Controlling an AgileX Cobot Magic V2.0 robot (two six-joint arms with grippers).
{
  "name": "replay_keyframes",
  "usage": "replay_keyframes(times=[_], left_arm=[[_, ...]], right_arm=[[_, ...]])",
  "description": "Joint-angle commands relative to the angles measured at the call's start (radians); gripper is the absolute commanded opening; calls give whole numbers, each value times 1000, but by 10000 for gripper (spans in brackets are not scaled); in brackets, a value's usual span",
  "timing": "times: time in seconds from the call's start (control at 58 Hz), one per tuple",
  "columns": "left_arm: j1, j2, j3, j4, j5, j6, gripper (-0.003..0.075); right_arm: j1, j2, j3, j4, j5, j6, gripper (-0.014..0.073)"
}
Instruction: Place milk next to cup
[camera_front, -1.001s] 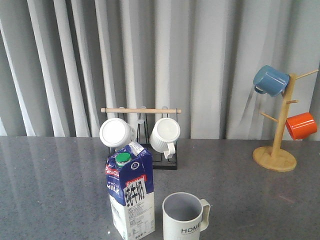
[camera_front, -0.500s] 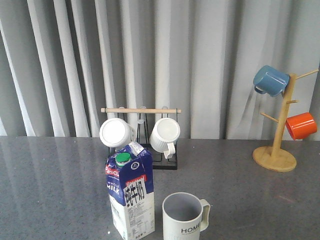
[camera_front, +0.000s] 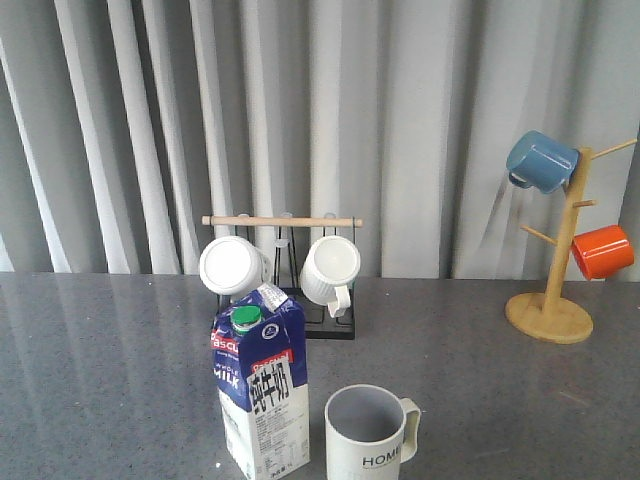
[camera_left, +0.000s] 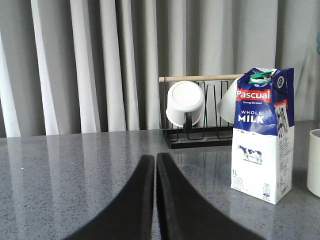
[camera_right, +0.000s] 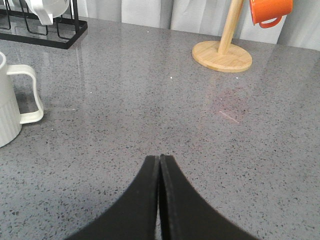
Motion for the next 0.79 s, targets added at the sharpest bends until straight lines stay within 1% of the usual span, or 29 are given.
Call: replay_keyframes(times=[0.0, 0.069, 0.104, 0.138, 0.173, 0.19, 0.207, 0.224, 0.276, 0.293, 0.311, 0.345, 0.362, 0.414, 0.466, 0.518, 0.535, 0.569, 0.656, 0.707, 0.776], left_arm=[[2, -12, -22, -8, -75, -4, -6], [2, -12, -22, -8, -75, -4, -6], [2, -12, -22, -8, -75, -4, -6], [2, -12, -22, -8, -75, -4, -6], [2, -12, -22, -8, -75, -4, -6], [2, -12, -22, -8, -75, -4, -6], [2, -12, -22, -8, -75, -4, -6], [2, -12, -22, -8, -75, -4, -6], [2, -12, -22, -8, -75, -4, -6], [2, -12, -22, -8, -75, -4, -6], [2, -12, -22, -8, -75, -4, -6], [2, -12, -22, -8, -75, -4, -6], [2, -12, -22, -8, -75, -4, -6], [2, -12, -22, -8, -75, -4, -6], [2, -12, -22, -8, -75, -4, -6], [2, -12, -22, -8, -75, -4, -6], [2, -12, -22, -8, -75, -4, -6], [2, -12, -22, -8, -75, -4, -6], [2, -12, -22, -8, -75, -4, -6], [2, -12, -22, -8, -75, -4, -6], [2, -12, -22, -8, -75, -4, -6]], right_arm=[[-1, -4, -38, 4, 20, -3, -4], [-1, -4, -38, -2, 16, 16, -4], [-1, -4, -38, -39, 8, 58, -4], [-1, -4, -38, -110, 2, 128, -4], [-1, -4, -38, -207, 0, 226, -4], [-1, -8, -38, -276, -3, 271, -4], [-1, -9, -38, -324, -5, 344, -4], [-1, -10, -37, -403, -6, 396, -4], [-1, -15, -35, -600, -23, 616, -4], [-1, -15, -34, -685, -30, 668, -4], [-2, -16, -32, -741, -38, 741, -4], [-7, -21, -32, -889, -53, 853, -4], [-12, -23, -32, -931, -54, 891, -4], [-48, -42, -32, -1074, -40, 1019, -4], [-102, -63, -24, -1168, -5, 1104, -4], [-179, -93, -1, -1254, 40, 1204, -4], [-199, -102, 12, -1276, 54, 1217, -4], [-259, -136, 36, -1339, 101, 1310, -4], [-354, -235, 95, -1531, 194, 1490, -4], [-384, -299, 124, -1620, 210, 1601, -4], [-417, -391, 165, -1722, 209, 1689, -4]])
